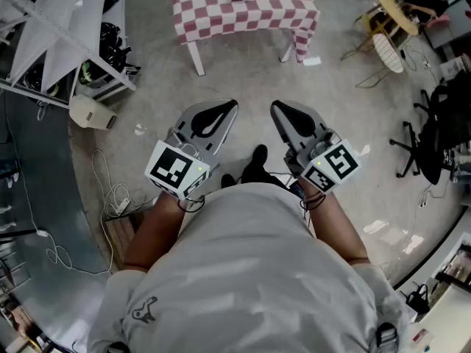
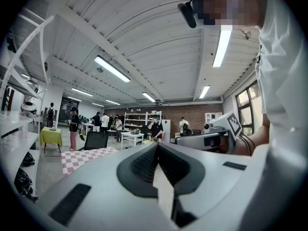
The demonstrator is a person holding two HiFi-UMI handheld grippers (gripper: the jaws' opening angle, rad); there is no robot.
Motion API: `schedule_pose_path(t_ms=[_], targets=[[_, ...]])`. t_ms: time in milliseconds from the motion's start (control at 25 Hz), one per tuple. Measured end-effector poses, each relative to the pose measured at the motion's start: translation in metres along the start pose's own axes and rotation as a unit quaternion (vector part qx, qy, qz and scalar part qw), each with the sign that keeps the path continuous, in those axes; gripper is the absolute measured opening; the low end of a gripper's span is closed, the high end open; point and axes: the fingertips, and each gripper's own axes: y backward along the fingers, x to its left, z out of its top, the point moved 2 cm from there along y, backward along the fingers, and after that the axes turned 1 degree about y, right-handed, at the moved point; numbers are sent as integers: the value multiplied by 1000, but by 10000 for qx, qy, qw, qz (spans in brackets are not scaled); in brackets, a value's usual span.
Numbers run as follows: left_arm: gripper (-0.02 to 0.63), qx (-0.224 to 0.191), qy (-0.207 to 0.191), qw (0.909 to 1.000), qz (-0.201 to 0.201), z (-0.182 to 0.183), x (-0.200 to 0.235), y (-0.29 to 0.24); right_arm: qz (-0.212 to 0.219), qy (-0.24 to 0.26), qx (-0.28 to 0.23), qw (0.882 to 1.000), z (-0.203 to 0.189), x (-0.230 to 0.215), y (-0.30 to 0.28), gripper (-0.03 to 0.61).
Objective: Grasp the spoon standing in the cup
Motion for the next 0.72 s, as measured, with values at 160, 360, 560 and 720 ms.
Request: schedule_pose_path(t_ms=[160, 360, 560, 720], targets=[[11, 30, 35, 10000, 17, -2, 7, -7, -2, -31, 41, 10000, -1, -10, -4, 31], [11, 156, 94, 9998, -13, -10, 18, -22, -70, -14, 94, 9999, -2, -31, -12, 31], [11, 226, 149, 9996, 69, -18, 32, -43, -220, -68, 56, 9997, -3, -63, -15, 31], [11, 268, 163, 9994, 123, -22, 45, -72, -259, -100, 72, 9996, -2, -97, -17, 32]])
